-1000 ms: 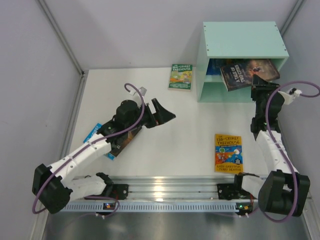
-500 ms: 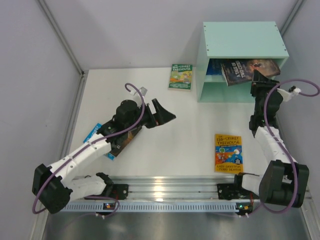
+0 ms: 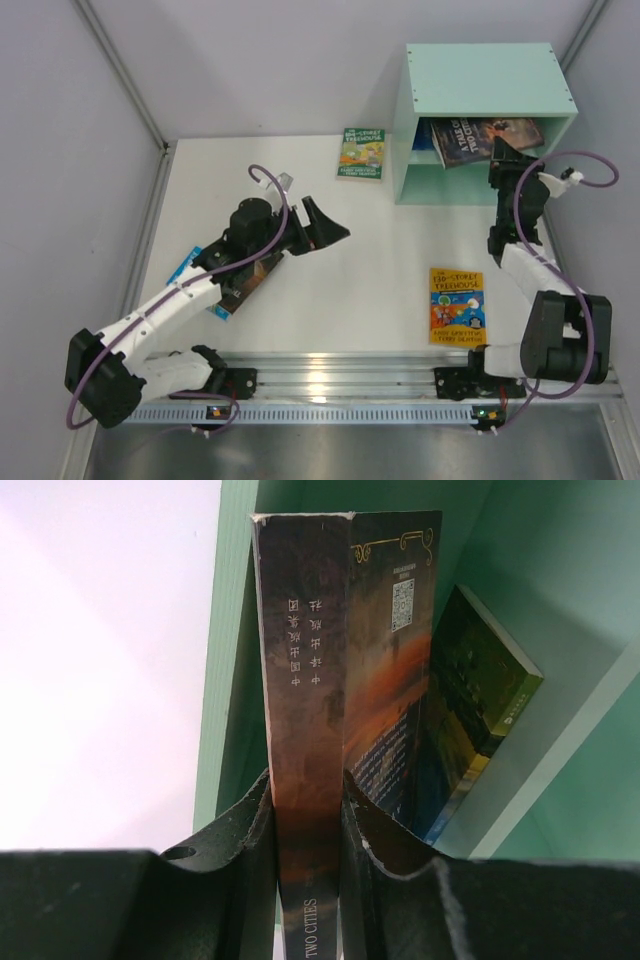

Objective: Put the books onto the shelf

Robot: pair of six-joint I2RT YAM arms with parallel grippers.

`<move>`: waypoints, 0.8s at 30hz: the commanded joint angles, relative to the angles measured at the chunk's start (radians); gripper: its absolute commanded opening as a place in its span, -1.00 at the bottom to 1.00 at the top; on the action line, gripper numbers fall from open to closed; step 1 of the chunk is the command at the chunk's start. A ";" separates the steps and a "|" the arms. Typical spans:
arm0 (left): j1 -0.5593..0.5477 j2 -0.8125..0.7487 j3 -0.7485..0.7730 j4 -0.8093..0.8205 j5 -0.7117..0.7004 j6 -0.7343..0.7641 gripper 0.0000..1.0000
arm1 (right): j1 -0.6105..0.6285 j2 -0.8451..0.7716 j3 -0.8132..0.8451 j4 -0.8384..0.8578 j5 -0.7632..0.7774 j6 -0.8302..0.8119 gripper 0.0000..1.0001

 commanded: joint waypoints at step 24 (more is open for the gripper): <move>0.041 0.011 0.041 0.078 0.058 0.044 0.93 | 0.080 0.155 0.177 0.068 0.064 0.031 -0.62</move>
